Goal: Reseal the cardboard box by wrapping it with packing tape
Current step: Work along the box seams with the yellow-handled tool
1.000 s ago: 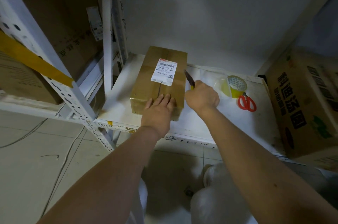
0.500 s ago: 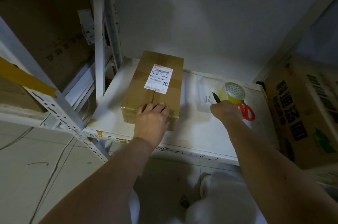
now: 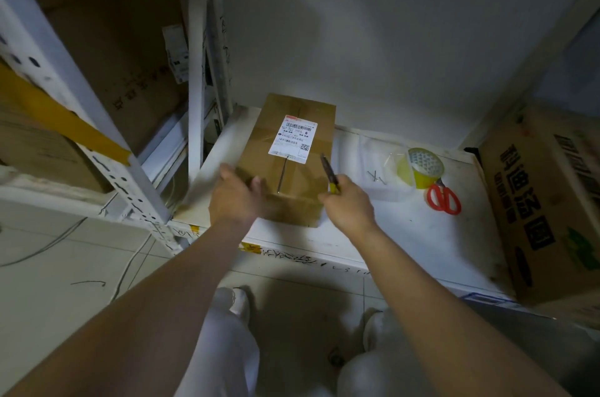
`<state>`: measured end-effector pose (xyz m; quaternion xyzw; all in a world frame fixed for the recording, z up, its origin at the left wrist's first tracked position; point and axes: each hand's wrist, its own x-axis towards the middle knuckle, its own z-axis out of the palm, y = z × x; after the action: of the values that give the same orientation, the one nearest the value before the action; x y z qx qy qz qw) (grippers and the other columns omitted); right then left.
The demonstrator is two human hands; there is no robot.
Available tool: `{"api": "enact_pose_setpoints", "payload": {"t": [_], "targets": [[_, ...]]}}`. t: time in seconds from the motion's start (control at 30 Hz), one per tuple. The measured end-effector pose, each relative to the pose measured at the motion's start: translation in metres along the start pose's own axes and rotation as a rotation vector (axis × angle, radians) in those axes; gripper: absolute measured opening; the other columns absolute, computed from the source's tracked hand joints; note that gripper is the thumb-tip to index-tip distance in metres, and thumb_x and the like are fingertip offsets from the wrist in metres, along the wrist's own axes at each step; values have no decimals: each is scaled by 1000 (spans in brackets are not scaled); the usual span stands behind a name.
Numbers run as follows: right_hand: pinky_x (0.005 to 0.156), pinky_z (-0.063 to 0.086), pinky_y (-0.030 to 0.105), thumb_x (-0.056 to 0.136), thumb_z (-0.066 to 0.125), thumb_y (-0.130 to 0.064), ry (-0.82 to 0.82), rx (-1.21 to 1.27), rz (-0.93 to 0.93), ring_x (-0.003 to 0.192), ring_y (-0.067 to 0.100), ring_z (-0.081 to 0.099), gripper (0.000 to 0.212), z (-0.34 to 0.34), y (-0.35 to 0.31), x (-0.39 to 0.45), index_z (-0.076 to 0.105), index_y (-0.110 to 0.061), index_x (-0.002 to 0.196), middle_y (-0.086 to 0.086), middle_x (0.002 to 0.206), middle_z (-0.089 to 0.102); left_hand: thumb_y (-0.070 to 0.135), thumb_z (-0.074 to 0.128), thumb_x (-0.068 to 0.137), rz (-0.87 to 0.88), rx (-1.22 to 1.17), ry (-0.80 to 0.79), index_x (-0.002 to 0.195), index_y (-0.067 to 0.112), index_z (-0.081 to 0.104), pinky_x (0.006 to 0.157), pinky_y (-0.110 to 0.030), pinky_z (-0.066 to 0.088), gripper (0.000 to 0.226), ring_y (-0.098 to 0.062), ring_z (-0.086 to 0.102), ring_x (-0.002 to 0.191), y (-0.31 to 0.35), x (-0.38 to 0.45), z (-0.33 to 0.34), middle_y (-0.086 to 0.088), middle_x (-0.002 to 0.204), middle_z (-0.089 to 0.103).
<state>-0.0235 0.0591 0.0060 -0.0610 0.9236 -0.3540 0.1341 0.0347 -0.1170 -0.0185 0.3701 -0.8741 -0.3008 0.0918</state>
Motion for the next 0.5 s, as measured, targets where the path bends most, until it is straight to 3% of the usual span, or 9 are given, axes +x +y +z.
{"api": "enact_pose_setpoints", "payload": {"t": [0.17, 0.33, 0.5], "targets": [[56, 35, 27, 81, 50, -15, -11, -69, 13, 80, 23, 55, 19, 4, -7, -3, 54, -21, 99, -4, 80, 55, 30, 47, 97, 45, 60, -9, 114, -1, 50, 79, -38, 45, 35, -39, 59, 102, -6, -15, -6, -23, 110, 61], [66, 41, 30, 80, 49, -15, -30, -89, 20, 85, 26, 57, 26, -8, -3, 1, 56, -22, 104, -2, 82, 58, 25, 51, 94, 149, 11, 29, 109, 5, 56, 71, -34, 44, 26, -35, 62, 91, -11, -44, -1, -16, 100, 66], [79, 45, 31, 79, 54, -17, -21, -83, -45, 96, 25, 55, 42, -14, 6, 1, 58, -23, 120, 6, 116, 50, 25, 60, 90, 253, -108, -45, 119, 12, 52, 78, -35, 52, 33, -30, 67, 96, -5, -75, 12, -7, 98, 74]]}}
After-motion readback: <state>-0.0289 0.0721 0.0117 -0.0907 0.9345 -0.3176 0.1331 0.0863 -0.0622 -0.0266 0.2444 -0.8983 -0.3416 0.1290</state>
